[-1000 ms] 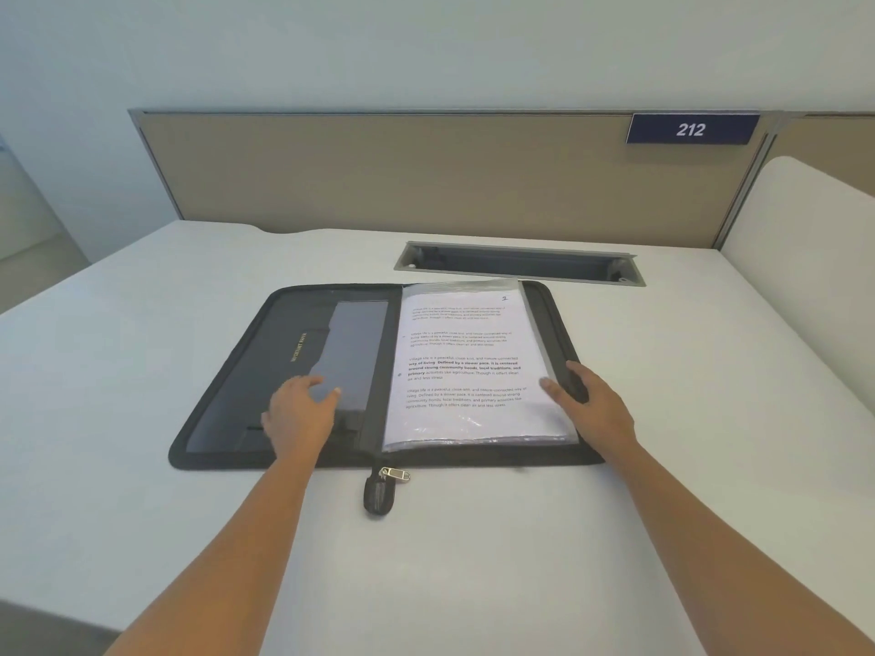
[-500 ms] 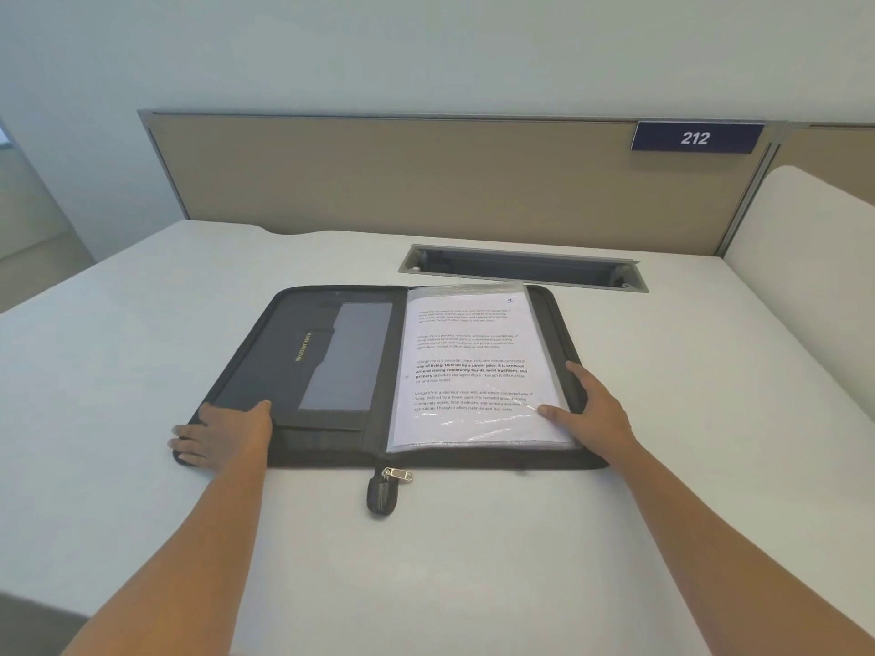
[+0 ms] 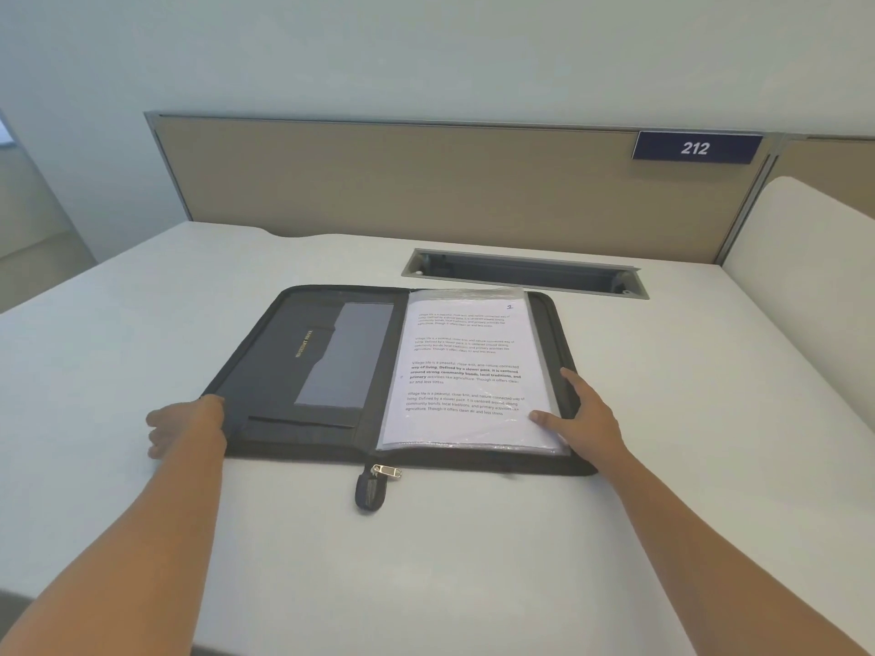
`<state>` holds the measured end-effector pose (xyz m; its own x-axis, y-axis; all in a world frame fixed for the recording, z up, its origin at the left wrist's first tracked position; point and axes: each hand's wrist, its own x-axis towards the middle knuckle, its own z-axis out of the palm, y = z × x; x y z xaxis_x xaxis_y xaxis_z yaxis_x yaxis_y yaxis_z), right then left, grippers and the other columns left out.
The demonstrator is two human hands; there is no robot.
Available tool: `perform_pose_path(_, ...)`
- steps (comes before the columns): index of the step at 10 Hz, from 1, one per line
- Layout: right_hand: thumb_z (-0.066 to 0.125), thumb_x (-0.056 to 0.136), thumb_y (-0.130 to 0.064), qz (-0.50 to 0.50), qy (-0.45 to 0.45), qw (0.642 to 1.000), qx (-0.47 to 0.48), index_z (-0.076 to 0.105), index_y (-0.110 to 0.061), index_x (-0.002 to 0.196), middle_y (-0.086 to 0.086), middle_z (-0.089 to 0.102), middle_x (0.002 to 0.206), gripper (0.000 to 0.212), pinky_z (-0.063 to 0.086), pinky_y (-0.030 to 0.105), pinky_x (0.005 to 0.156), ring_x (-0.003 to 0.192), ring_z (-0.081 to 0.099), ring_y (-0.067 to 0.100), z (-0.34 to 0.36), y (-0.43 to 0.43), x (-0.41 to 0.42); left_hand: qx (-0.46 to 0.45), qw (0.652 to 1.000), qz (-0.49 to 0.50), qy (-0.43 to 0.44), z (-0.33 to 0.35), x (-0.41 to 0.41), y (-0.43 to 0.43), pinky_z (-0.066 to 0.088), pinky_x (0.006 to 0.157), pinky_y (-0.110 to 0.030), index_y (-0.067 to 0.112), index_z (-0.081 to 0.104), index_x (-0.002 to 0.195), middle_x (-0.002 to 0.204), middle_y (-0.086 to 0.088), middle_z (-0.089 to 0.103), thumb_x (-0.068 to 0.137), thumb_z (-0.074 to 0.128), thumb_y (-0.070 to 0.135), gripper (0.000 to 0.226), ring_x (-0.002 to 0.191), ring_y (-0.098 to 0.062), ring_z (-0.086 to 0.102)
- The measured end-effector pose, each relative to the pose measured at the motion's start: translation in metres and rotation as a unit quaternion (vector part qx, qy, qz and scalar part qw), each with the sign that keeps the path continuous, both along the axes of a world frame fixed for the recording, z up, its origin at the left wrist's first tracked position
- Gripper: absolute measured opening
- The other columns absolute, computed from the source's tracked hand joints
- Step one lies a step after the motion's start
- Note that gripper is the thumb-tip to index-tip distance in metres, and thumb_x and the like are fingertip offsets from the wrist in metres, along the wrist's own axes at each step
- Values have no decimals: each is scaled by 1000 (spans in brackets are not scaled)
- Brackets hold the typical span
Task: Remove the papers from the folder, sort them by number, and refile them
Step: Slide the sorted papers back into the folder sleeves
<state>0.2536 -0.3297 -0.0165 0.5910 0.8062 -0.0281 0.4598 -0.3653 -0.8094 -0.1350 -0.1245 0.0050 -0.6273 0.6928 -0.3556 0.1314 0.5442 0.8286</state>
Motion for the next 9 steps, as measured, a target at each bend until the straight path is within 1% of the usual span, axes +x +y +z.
perform_pose_path(1,77,76,-32,-3,3,1000,0,29,-25,146,-2,32,151,85,29,35,108,138,31,20,0,0,-1,56,974,36,-215,7,-20,9,40,51,-8,10,50,97,112,-20,58,92,51,6,7,78,-26,48)
perform_pose_path(2,77,76,-31,-6,6,1000,-1,29,-24,146,-2,32,151,85,29,36,108,138,31,20,1,1,-4,111,970,38,-215,11,-35,9,41,60,-13,18,51,76,66,-3,55,90,54,8,18,60,-14,42)
perform_pose_path(3,77,76,-30,-10,16,1000,7,30,-24,146,-1,33,150,84,29,36,108,137,31,21,2,3,-8,116,952,54,-278,30,-39,9,42,60,-17,18,60,82,60,4,59,87,57,6,13,56,-10,51)
perform_pose_path(4,77,76,-29,-13,28,999,12,31,-23,145,0,33,150,83,29,36,109,137,31,21,2,5,-11,156,934,38,-320,55,-37,14,50,50,-19,11,54,73,65,3,63,84,60,1,16,45,-8,54)
perform_pose_path(5,76,77,-27,-12,41,999,21,33,-22,144,0,34,150,80,30,34,107,137,32,21,0,7,-15,215,918,-7,-334,85,-20,8,54,52,-24,11,53,74,67,-4,63,82,65,1,18,56,-12,59)
perform_pose_path(6,74,80,-25,-8,45,999,14,36,-19,142,2,34,150,74,28,34,108,137,32,22,1,8,-18,270,899,-55,-340,113,8,-5,56,57,-27,14,54,75,76,-3,62,83,67,7,17,62,-12,61)
perform_pose_path(7,67,83,-37,-35,-85,991,-94,42,-22,138,3,30,152,62,17,48,114,143,19,24,8,16,-22,314,879,-93,-346,135,36,-23,54,58,-23,14,61,74,75,1,64,82,70,10,12,62,-11,62)
perform_pose_path(8,61,87,-42,-51,-149,983,-98,51,-25,130,-1,34,149,48,17,52,112,140,25,22,30,27,-37,355,866,-159,-315,149,66,-43,52,58,-20,15,66,72,60,9,65,81,71,12,11,58,-6,61)
perform_pose_path(9,60,89,-41,19,-98,995,32,56,-20,125,-2,43,144,42,29,39,109,133,38,17,61,36,-61,383,849,-257,-259,152,97,-66,53,72,-25,10,69,85,71,5,66,84,68,17,6,69,-8,61)
